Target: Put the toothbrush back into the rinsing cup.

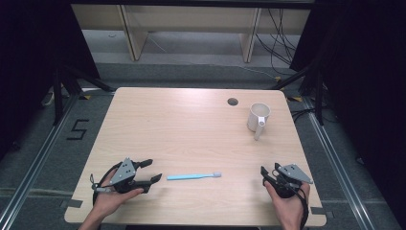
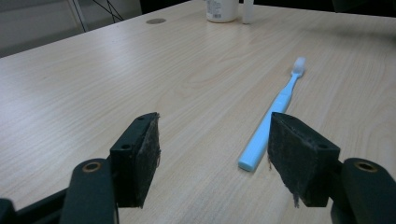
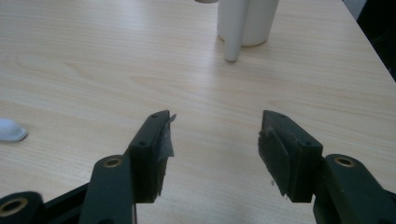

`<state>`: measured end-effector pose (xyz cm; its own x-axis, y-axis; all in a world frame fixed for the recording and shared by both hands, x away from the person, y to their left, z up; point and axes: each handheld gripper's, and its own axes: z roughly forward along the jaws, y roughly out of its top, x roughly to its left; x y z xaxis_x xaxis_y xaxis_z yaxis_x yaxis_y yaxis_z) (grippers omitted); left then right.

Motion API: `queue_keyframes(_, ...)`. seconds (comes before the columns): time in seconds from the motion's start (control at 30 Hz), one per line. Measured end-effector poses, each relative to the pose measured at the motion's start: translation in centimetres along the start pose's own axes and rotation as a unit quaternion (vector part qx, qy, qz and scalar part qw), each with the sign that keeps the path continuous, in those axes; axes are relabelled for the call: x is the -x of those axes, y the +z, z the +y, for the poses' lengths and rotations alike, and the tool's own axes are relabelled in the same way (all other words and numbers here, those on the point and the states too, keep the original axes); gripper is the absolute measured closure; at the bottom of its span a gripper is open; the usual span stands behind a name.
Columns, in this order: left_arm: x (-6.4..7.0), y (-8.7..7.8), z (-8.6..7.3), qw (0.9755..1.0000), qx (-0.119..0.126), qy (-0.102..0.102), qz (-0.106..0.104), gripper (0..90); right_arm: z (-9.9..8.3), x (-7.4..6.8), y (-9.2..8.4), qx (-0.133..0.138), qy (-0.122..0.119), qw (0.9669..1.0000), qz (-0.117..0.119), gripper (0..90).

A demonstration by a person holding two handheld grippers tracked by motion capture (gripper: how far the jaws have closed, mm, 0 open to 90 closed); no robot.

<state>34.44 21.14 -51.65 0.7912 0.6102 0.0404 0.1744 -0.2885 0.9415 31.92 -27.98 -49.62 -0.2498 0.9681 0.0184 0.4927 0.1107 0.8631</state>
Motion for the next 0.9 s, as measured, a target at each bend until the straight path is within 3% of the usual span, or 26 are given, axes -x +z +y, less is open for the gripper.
queue_keyframes(0.23,0.4,-0.1,0.5,0.9998,-0.006,-0.008,-0.015,37.8,0.2,0.1,-0.2,0.001,-0.006,1.0,-0.002,50.8)
queue_keyframes(0.27,0.4,-0.1,0.6,0.9998,-0.006,-0.011,-0.018,37.8,0.2,-0.1,-0.4,-0.005,0.005,1.0,-0.005,50.8)
queue_keyframes(0.4,0.4,-0.4,1.1,0.9998,-0.016,-0.004,-0.014,38.7,0.6,-0.1,-0.4,0.005,-0.011,0.9999,0.0,50.8)
queue_keyframes(0.47,0.5,-0.4,1.5,0.9995,-0.022,-0.002,-0.023,38.3,0.7,-0.1,-0.4,0.008,-0.024,0.9996,-0.007,50.9)
queue_keyframes(0.53,0.7,-0.3,2.4,0.9968,-0.053,0.017,-0.057,36.6,0.8,-0.4,-0.6,0.001,-0.009,1.0,0.002,51.0)
queue_keyframes(0.57,0.7,-0.1,2.7,0.9948,-0.068,0.027,-0.071,35.6,0.9,-0.2,-0.6,0.008,-0.026,0.9996,-0.002,51.0)
queue_keyframes(0.63,0.7,0.1,3.3,0.9912,-0.092,0.045,-0.084,35.3,1.0,-0.1,-0.7,0.002,-0.016,0.9998,0.009,50.9)
queue_keyframes(0.67,0.7,0.1,3.3,0.9912,-0.092,0.045,-0.084,35.3,1.0,-0.1,-0.7,0.002,-0.016,0.9998,0.009,50.9)
queue_keyframes(0.7,0.8,0.5,3.7,0.9888,-0.105,0.053,-0.091,35.3,1.0,0.0,-0.8,0.001,-0.015,0.9998,0.01,50.8)
queue_keyframes(0.73,0.8,0.5,3.7,0.9888,-0.105,0.053,-0.091,35.3,1.0,0.0,-0.8,0.001,-0.015,0.9998,0.01,50.8)
queue_keyframes(0.8,0.8,1.1,4.4,0.9845,-0.128,0.061,-0.104,35.4,1.1,0.2,-0.8,-0.003,-0.026,0.9996,0.009,50.8)
queue_keyframes(0.87,0.8,1.6,5.1,0.9775,-0.16,0.076,-0.114,35.3,1.2,0.1,-0.7,-0.006,-0.017,0.9998,0.013,50.8)
queue_keyframes(0.9,0.9,1.9,5.4,0.9749,-0.171,0.072,-0.122,35.6,1.2,-0.1,-0.8,-0.011,-0.006,0.9998,0.015,50.8)
